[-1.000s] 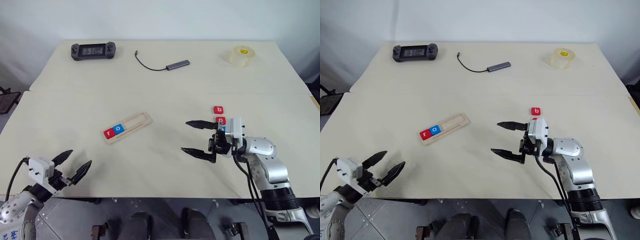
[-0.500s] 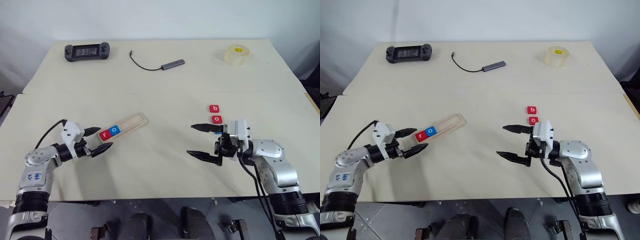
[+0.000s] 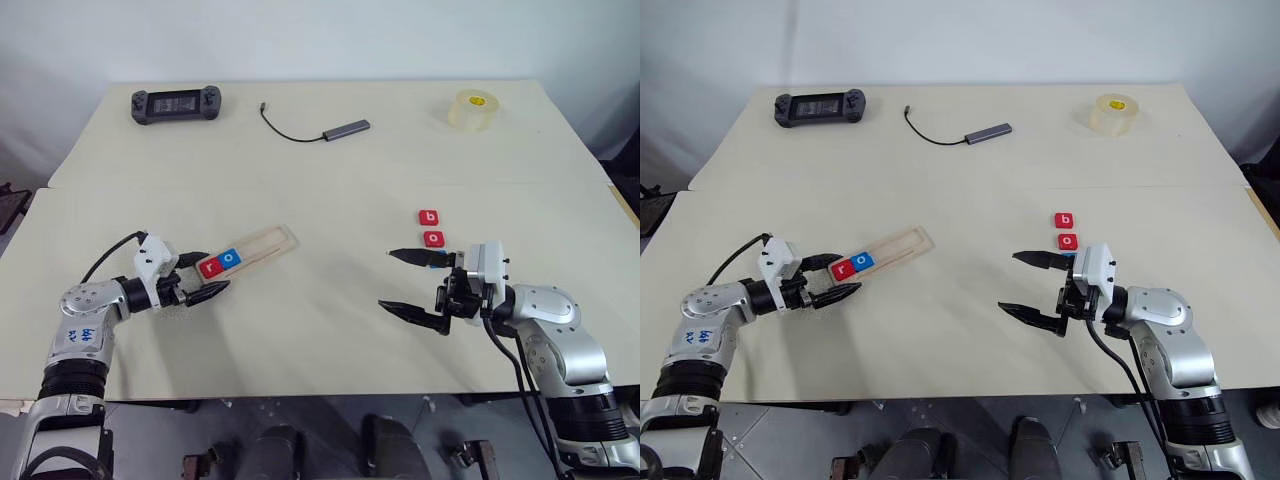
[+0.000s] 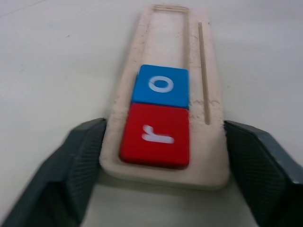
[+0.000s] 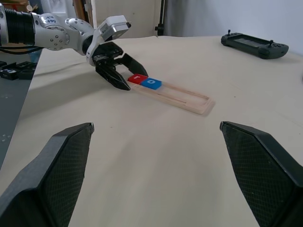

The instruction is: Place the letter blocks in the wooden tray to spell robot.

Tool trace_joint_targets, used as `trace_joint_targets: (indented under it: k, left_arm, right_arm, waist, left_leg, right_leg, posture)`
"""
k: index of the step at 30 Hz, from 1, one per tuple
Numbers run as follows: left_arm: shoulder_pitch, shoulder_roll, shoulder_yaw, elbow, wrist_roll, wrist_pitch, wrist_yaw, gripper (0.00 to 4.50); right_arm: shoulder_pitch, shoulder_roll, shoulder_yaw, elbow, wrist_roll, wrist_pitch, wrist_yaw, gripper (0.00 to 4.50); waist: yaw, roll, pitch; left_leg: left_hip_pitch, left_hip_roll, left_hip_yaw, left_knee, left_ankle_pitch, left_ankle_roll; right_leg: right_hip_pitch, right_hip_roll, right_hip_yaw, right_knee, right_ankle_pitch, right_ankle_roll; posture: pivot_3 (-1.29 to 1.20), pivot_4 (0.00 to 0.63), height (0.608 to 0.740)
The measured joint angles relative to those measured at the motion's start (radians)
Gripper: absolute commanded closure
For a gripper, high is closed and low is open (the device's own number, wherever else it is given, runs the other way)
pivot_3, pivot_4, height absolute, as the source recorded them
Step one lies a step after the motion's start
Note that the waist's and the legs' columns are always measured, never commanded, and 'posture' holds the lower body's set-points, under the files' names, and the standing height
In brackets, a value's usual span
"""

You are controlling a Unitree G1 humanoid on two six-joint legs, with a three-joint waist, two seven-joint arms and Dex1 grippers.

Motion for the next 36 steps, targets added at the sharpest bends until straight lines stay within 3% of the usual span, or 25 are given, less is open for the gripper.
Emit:
trace_joint_targets:
  k: [7,11,15,20,25,27,29,36]
  left_arm:
    - [0.009,-0.043,-0.015,-0.041,-0.008,-0.032,-0.035,1.11]
    - [-0.012,-0.096,-0.125,-0.132,0.011,-0.038,-0.094,1.11]
    - [-0.13,-0.163,-0.23,-0.174,0.054,-0.02,-0.117,1.11]
    - [-0.224,-0.229,-0.342,-0.106,0.147,-0.065,-0.134,1.11]
    - [-0.262,-0.254,-0.363,-0.017,0.169,-0.094,-0.15,1.11]
    - [-0.263,-0.254,-0.358,-0.006,0.167,-0.095,-0.157,0.38]
    - [-0.263,-0.255,-0.35,-0.001,0.162,-0.092,-0.161,0.04]
    - [-0.224,-0.226,-0.282,0.001,0.099,-0.1,-0.203,0.04]
  right_arm:
    - [0.015,-0.03,-0.027,-0.002,0.002,0.002,0.002,0.0]
    - [0.064,-0.078,-0.081,-0.027,0.017,0.013,0.001,0.0]
    - [0.168,-0.13,-0.166,-0.071,0.033,0.024,-0.008,0.0]
    - [0.308,-0.154,-0.266,-0.132,0.045,0.032,-0.033,0.0]
    - [0.386,-0.15,-0.307,-0.19,0.058,0.04,-0.07,0.0]
    - [0.404,-0.143,-0.309,-0.211,0.06,0.04,-0.084,0.0]
    - [0.418,-0.133,-0.309,-0.226,0.06,0.039,-0.096,0.0]
    - [0.481,-0.11,-0.364,-0.224,0.062,0.037,-0.157,0.0]
  waist:
    - [0.011,0.0,0.0]
    - [0.029,0.0,0.0]
    - [0.038,-0.001,0.0]
    - [0.025,-0.001,0.0]
    - [0.025,-0.001,0.001]
    - [0.026,-0.001,0.001]
    - [0.026,-0.001,0.001]
    - [0.026,-0.001,0.001]
  left_leg:
    - [-0.001,-0.001,0.0,0.001,0.0,0.0]
    - [-0.003,-0.001,-0.001,0.003,0.0,0.001]
    - [-0.003,-0.001,-0.001,0.003,0.0,0.001]
    - [-0.003,-0.001,0.002,0.002,0.0,0.001]
    - [-0.002,0.001,0.002,0.003,0.0,0.001]
    - [-0.001,0.001,0.002,0.003,0.0,0.001]
    - [-0.001,0.0,0.001,0.003,0.0,0.001]
    - [-0.001,0.0,0.001,0.003,0.0,0.001]
  right_leg:
    - [0.0,-0.001,0.0,0.0,0.0,0.0]
    - [0.0,-0.001,-0.001,-0.001,0.0,0.001]
    - [0.001,-0.001,-0.001,-0.001,0.001,0.001]
    - [0.001,0.0,-0.001,-0.002,0.001,0.001]
    - [0.001,0.001,0.0,-0.001,0.001,0.001]
    - [0.002,0.001,0.0,-0.001,0.001,0.001]
    - [0.002,0.001,0.0,-0.001,0.001,0.001]
    - [0.002,0.001,0.0,-0.002,0.001,0.001]
  posture:
    - [0.0,0.15,0.74]
    - [0.0,0.15,0.74]
    - [0.0,0.15,0.74]
    - [0.0,0.15,0.74]
    - [0.0,0.15,0.74]
    - [0.0,0.15,0.74]
    - [0.0,0.15,0.74]
    - [0.0,0.15,0.74]
